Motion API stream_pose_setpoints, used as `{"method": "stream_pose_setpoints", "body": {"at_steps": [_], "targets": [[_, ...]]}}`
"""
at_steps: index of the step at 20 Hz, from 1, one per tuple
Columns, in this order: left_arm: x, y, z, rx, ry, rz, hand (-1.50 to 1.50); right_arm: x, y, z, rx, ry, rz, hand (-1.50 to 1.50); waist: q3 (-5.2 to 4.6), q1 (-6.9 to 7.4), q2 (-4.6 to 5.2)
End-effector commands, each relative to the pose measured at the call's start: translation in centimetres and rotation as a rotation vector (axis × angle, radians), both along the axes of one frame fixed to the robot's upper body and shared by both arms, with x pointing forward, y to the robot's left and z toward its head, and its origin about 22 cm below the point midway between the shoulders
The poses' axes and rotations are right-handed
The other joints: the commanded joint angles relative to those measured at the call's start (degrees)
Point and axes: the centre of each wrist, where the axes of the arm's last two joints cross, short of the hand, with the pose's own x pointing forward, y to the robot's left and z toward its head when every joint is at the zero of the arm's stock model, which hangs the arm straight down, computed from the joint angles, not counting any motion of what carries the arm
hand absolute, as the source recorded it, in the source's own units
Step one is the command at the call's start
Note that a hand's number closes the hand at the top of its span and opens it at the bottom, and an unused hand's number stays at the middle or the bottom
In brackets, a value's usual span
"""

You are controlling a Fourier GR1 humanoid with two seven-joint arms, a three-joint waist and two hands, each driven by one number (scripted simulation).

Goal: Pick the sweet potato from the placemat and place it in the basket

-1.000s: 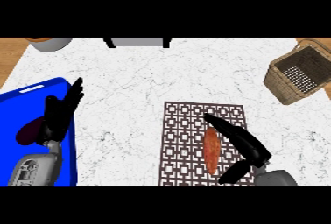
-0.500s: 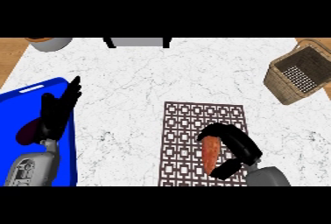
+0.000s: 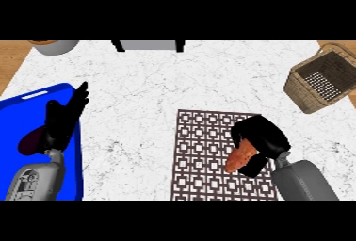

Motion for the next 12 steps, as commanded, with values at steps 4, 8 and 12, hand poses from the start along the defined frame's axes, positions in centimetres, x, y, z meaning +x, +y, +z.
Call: {"method": "stream_pose_setpoints", "body": {"at_steps": [4,8,12], "targets": [[-0.8,0.2,-0.3,-0.012,-0.003,0.004,0.00,0.9,1.4,5.8,-0.269,-0.066,-0.031,1.50,0.15,-0.27,0.07],[0.0,-1.6,0.7,0.003,-0.010,0.011,0.00,0.6,3.4,8.8,-0.273,-0.170,0.024,1.50,0.17,-0.31,0.07],[0.2,0.0,-1.4,-0.012,-0.006,0.021,0.00,-0.1,3.8,11.0,0.010,-0.084,-0.034,1.50,0.12,-1.13,0.07]]}}
